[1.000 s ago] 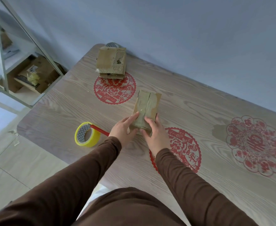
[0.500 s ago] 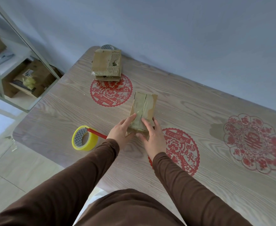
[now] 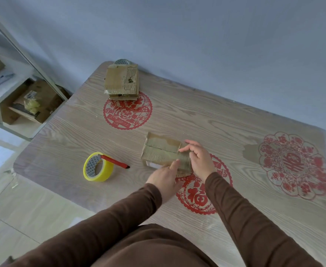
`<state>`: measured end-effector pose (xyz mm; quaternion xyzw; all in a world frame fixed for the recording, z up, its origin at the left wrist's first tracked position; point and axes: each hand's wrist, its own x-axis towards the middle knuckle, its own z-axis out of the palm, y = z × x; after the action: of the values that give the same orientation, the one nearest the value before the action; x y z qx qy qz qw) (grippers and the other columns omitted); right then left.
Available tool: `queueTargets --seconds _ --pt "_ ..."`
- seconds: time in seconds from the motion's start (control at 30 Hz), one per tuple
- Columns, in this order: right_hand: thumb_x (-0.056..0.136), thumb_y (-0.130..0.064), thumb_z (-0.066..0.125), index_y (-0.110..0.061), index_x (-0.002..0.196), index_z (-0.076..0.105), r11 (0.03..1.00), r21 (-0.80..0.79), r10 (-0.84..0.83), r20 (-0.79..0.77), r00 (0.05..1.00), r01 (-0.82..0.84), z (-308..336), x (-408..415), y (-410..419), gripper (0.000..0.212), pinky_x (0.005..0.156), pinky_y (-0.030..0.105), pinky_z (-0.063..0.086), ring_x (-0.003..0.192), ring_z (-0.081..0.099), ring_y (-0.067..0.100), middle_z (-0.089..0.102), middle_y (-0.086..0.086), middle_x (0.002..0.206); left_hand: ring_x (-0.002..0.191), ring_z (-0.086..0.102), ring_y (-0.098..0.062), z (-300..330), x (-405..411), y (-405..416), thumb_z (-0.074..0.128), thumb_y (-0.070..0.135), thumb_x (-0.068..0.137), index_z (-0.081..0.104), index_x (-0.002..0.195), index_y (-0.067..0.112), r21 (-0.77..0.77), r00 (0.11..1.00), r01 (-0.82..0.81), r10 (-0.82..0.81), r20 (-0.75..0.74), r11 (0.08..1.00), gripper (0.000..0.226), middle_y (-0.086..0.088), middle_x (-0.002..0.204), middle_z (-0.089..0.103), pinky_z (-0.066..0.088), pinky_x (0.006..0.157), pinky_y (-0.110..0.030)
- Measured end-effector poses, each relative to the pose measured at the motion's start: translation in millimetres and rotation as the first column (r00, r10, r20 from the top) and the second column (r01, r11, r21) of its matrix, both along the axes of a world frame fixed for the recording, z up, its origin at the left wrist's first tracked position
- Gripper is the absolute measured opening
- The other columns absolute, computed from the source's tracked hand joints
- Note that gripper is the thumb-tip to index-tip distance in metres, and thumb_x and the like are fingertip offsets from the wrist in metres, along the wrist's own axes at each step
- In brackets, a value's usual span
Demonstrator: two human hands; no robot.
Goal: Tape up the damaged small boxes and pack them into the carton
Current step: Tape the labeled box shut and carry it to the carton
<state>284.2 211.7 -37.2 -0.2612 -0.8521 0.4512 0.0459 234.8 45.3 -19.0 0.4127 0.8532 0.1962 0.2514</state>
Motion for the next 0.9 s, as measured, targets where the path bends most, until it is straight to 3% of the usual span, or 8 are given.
queueTargets --seconds 0.13,0.27,0.37,0.43,0.5,0.57,0.67,0.9 --pt "0.097 0.003 0.039 -0.019 0.088 0.072 0.991 -0.137 -0.009 -0.017 1.000 0.007 0.8 -3.2 9.6 0.041 0.123 0.040 0.024 0.142 0.037 0.009 0.047 -0.006 0.151 0.106 0.067 -0.020 1.8 10.2 9.8 0.063 0.034 0.094 0.027 0.152 0.018 0.047 0.996 0.009 -0.013 0.093 0.999 0.070 -0.005 0.127 0.067 0.054 0.095 -0.036" --pt "0.105 -0.007 0.039 -0.028 0.122 0.067 0.991 -0.109 -0.089 -0.070 0.994 0.081 4.1 10.4 3.6 0.039 0.123 0.032 0.019 0.148 0.028 0.008 0.040 -0.008 0.157 0.083 0.063 -0.007 2.4 -10.1 -16.4 0.055 0.026 0.099 0.049 0.139 0.027 0.182 0.999 -0.043 0.040 0.021 0.982 0.041 0.007 0.108 0.067 0.059 0.081 -0.033" --pt "0.108 -0.030 0.038 -0.029 0.152 0.040 0.989 0.147 -0.012 -0.069 0.998 0.022 2.0 26.6 1.5 0.044 0.126 0.035 0.015 0.153 0.014 0.007 0.027 -0.006 0.164 0.110 0.054 -0.014 -11.5 -39.8 -38.2 0.054 0.026 0.099 0.057 0.132 0.019 0.344 0.954 -0.025 0.125 -0.273 0.939 0.033 0.002 0.124 0.060 0.050 0.097 -0.040" --pt "0.107 -0.048 0.032 -0.028 0.161 0.010 0.905 0.381 0.165 0.102 0.981 -0.192 -1.8 27.9 -2.3 0.062 0.126 0.037 0.001 0.155 -0.005 0.011 0.004 -0.003 0.169 0.144 0.034 -0.022 -26.6 -56.3 -41.9 0.048 0.039 0.101 0.040 0.152 0.013 0.275 0.920 0.017 0.092 -0.381 0.961 0.057 -0.006 0.155 0.041 0.029 0.120 -0.041" --pt "0.103 -0.063 0.022 -0.024 0.160 -0.010 0.741 0.536 0.294 0.283 0.913 -0.405 -7.6 21.7 -7.0 0.076 0.124 0.040 -0.008 0.154 -0.017 0.016 -0.012 0.000 0.167 0.156 0.002 -0.018 -37.0 -64.5 -36.2 0.034 0.056 0.102 0.013 0.161 0.011 0.101 0.900 0.119 -0.064 -0.431 0.988 0.077 -0.006 0.169 0.007 0.005 0.126 -0.037" --pt "0.101 -0.070 0.015 -0.019 0.160 -0.009 0.608 0.614 0.362 0.350 0.864 -0.503 -14.4 15.6 -9.2 0.082 0.126 0.044 -0.004 0.154 -0.017 0.018 -0.012 0.002 0.168 0.156 -0.006 -0.016 -45.8 -67.8 -30.4 0.026 0.066 0.101 0.006 0.161 0.011 -0.026 0.863 0.201 -0.189 -0.468 0.979 0.084 -0.004 0.169 -0.001 0.002 0.126 -0.037" --pt "0.103 -0.065 0.013 -0.014 0.161 0.000 0.506 0.688 0.360 0.380 0.852 -0.520 -24.0 11.9 -9.2 0.078 0.126 0.048 0.007 0.155 -0.010 0.019 -0.004 0.004 0.169 0.156 0.004 -0.018 -53.6 -69.9 -29.4 0.026 0.062 0.102 0.015 0.160 0.009 -0.071 0.823 0.215 -0.220 -0.523 0.974 0.080 -0.006 0.168 0.008 0.010 0.125 -0.039" --pt "0.106 -0.059 0.019 -0.013 0.161 0.004 0.515 0.645 0.361 0.434 0.825 -0.565 -25.3 9.1 -11.0 0.073 0.126 0.050 0.011 0.156 -0.007 0.020 0.000 0.004 0.168 0.155 0.006 -0.017 -55.9 -71.8 -27.2 0.026 0.062 0.101 0.018 0.160 0.010 -0.067 0.832 0.219 -0.222 -0.508 0.973 0.079 -0.007 0.167 0.011 0.008 0.124 -0.037"
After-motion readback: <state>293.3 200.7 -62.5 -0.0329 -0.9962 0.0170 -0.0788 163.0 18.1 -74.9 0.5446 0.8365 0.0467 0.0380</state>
